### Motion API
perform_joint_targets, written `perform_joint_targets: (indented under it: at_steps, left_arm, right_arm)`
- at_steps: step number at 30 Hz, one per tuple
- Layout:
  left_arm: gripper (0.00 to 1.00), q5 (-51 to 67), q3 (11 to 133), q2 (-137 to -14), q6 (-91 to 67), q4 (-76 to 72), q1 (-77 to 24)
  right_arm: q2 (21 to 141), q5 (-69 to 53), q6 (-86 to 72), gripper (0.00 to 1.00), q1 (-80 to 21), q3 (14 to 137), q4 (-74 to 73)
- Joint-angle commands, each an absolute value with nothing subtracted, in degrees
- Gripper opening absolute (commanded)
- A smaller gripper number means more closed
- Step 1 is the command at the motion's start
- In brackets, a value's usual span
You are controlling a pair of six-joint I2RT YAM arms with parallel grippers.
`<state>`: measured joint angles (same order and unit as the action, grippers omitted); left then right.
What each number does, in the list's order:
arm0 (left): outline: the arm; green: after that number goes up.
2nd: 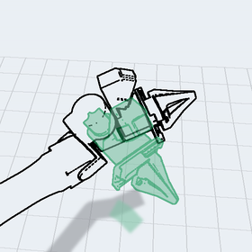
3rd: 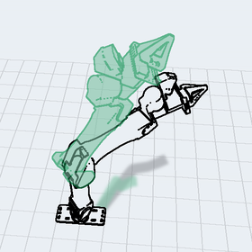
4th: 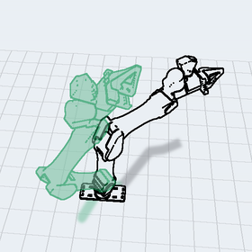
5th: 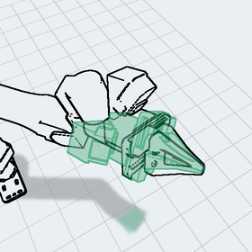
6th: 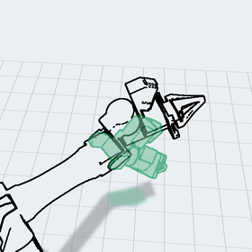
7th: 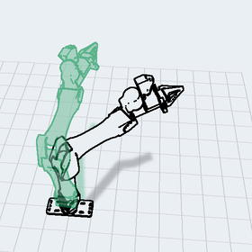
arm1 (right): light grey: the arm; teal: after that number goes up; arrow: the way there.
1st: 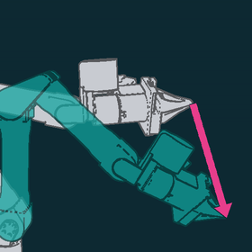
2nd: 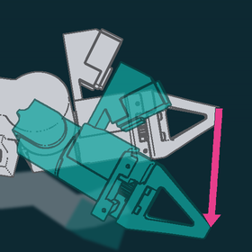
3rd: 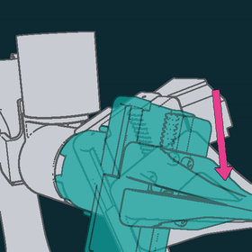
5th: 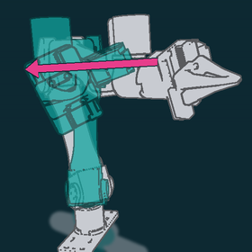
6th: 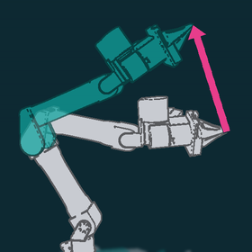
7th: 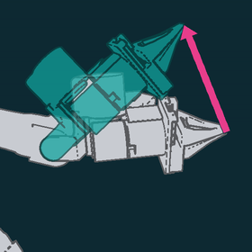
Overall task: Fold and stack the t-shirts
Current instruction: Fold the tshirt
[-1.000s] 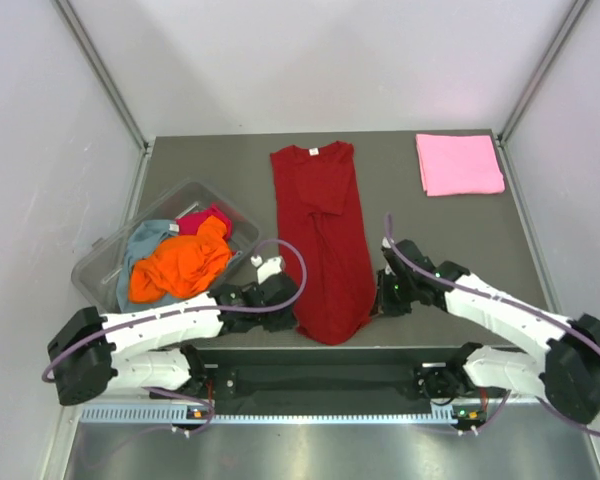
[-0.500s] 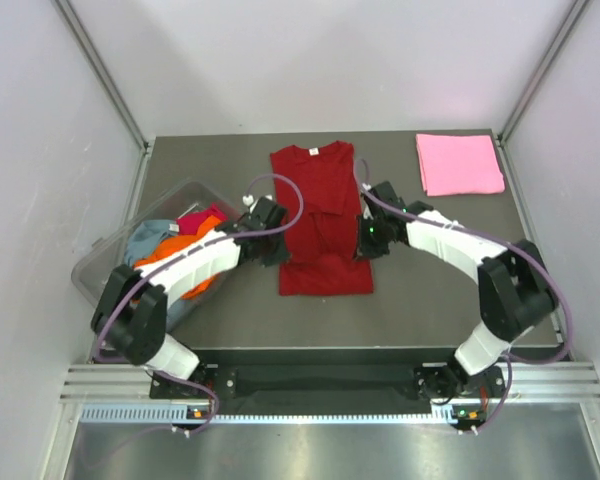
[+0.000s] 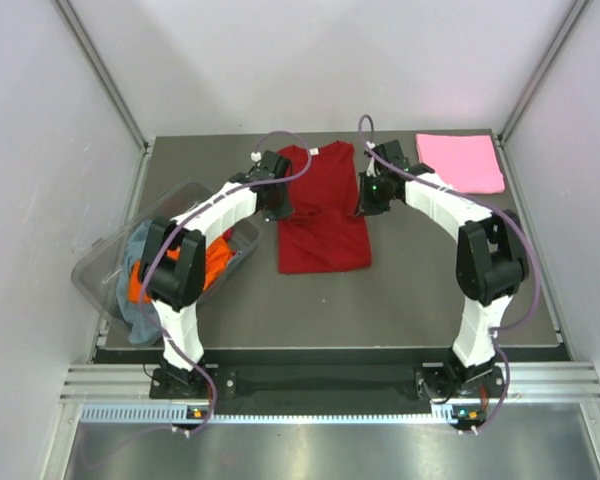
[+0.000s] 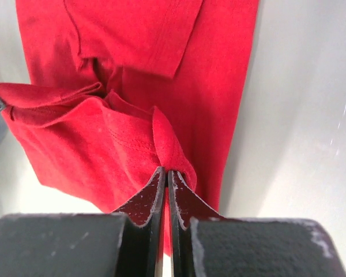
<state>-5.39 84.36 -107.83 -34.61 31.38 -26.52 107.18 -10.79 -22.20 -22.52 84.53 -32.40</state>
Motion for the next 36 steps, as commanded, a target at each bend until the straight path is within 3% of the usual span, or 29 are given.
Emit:
perform_joint_targets:
  at_steps: [1, 36]
  left_arm:
    - [0.0, -6.8, 88.9, -111.0, -32.6, 33.9, -25.3]
    - [0.0, -9.4, 107.6, -126.5, -32.3, 36.6, -20.6]
  right_arm:
    - [109.9, -14.8, -19.4, 0.0, -21.0, 88.4, -30.9]
    - [124.8, -20.4, -18.8, 0.0, -14.9, 104.0, -25.6]
